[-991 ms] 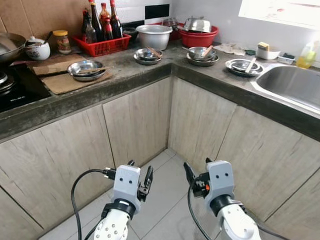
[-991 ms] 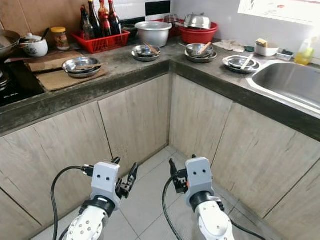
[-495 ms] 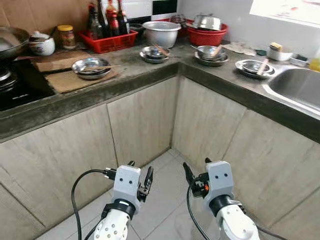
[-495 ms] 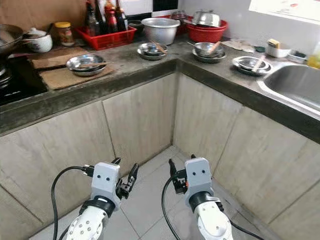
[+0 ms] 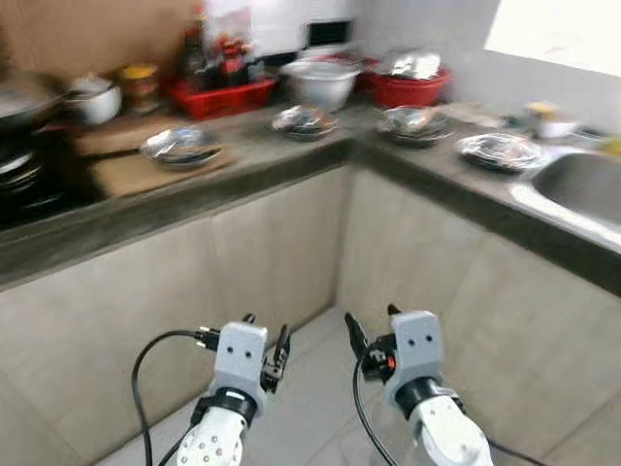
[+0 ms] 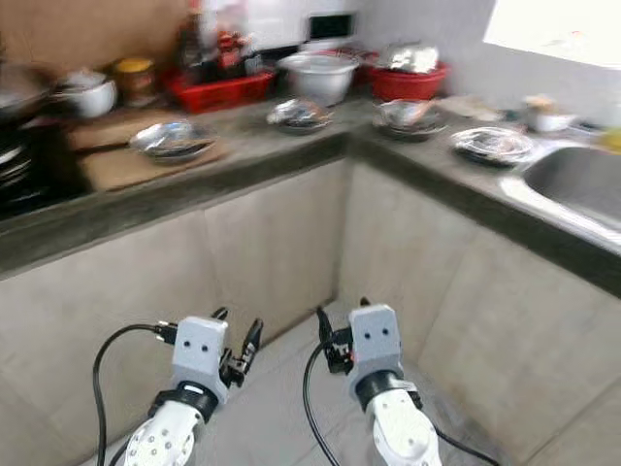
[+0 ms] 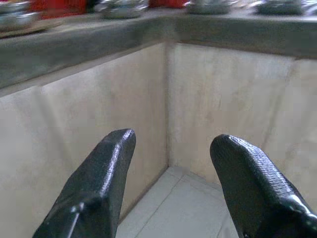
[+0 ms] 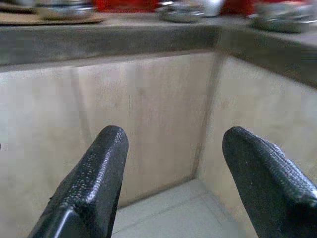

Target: Kitchen organization

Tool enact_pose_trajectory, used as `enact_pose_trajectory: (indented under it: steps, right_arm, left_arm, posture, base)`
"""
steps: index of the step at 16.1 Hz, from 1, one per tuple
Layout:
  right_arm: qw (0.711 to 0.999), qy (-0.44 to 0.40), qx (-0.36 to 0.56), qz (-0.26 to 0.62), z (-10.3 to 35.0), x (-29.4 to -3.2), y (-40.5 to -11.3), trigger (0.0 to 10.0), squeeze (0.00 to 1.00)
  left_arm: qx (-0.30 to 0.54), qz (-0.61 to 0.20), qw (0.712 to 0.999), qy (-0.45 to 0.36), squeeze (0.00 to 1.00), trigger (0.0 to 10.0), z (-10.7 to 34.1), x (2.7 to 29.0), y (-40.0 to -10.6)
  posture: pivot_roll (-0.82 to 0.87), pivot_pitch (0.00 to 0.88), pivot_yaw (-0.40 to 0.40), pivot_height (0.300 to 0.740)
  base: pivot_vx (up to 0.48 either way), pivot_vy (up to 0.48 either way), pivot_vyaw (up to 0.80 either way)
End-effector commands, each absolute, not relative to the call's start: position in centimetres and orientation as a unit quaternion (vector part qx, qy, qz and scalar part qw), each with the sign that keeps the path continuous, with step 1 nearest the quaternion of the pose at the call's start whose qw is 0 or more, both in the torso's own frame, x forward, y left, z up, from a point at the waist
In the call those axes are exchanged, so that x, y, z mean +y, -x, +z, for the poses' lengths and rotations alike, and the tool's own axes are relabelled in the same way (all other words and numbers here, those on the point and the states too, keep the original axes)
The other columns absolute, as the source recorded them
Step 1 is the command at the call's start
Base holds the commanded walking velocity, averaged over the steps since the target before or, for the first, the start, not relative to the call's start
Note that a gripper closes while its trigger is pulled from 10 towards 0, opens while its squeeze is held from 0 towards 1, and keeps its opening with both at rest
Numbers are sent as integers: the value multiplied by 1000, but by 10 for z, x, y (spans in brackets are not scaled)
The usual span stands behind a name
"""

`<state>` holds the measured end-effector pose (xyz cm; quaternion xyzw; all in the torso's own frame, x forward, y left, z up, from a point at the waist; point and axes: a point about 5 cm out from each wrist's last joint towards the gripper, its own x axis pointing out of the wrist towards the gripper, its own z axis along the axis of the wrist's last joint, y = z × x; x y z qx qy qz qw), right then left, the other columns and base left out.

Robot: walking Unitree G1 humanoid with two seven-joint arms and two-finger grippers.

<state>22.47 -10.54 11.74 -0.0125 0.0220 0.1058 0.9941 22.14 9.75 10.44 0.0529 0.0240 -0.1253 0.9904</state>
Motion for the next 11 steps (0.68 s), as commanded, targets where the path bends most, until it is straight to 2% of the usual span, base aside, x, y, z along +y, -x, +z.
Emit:
enact_pose_trajectory:
  steps: [1, 9, 11]
  right_arm:
    - [995, 20, 24, 93, 117, -112, -226, 10000, 0]
    - [995, 16, 15, 98, 119, -110, -228, 10000, 0]
    - [995, 16, 15, 98, 119, -110, -228, 10000, 0]
  left_arm:
    - [23, -136, 989, -50, 0, 10000, 105, 92, -222]
    - [25, -138, 989, -51, 0, 10000, 105, 92, -222]
    - [25, -138, 989, -51, 0, 10000, 105, 93, -222]
  posture:
    - [73, 0, -49, 740]
    - [78, 0, -48, 740]
    - [78, 0, -48, 740]
  base:
    - [480, 0, 0]
    - [480, 0, 0]
    - [480, 0, 800]
